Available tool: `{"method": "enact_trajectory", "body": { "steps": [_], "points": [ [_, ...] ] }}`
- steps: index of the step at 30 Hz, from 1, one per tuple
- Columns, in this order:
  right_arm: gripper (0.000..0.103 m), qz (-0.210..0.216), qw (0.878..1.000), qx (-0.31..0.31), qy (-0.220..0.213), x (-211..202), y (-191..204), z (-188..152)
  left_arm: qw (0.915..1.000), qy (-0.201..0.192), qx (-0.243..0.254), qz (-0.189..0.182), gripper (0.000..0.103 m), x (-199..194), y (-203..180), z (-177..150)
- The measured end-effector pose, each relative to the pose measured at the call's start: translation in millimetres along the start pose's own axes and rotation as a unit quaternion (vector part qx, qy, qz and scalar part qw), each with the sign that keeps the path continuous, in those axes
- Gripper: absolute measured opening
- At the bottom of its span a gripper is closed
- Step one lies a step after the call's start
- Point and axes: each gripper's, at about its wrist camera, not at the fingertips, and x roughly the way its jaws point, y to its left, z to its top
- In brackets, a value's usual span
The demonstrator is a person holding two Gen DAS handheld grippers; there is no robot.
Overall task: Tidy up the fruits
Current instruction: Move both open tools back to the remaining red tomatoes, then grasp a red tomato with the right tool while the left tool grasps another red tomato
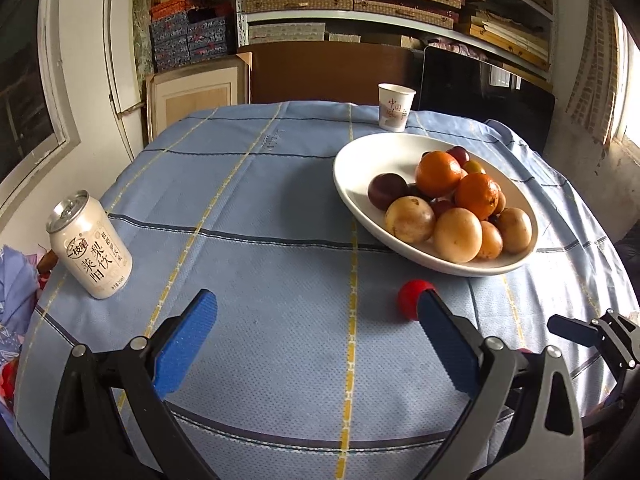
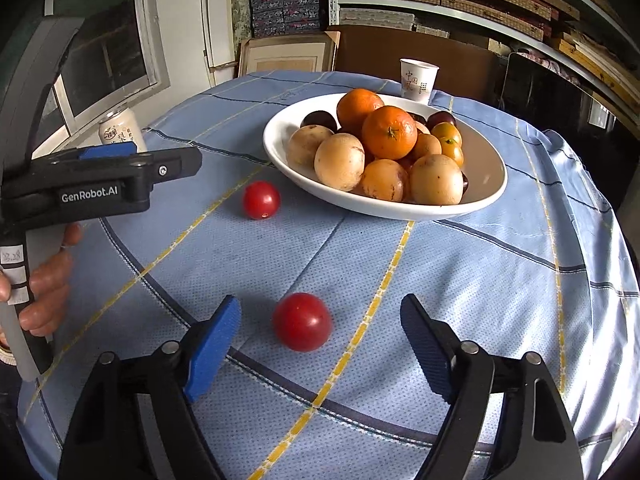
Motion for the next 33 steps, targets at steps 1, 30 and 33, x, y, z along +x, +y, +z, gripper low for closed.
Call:
{"method": "enact_trajectory", "body": {
  "steps": [1,30,33],
  "points": [
    [0.078,0.001,1.000,0.000,0.000,0,0,0,1.0000,0.001,-0.001,0.000,0.098,1,0,0],
    [0.030,0.012,0.996,0.092,-0.004,2,-34,-2,0.9900,0.019,0.124,-0.064,0.072,11,-52,-18],
    [0.030,0.016,0.994,0.104,-0.001,4,-39,-2,0.9864,0.043,0.122,-0.102,0.055,24,-59,-16]
  ]
}}
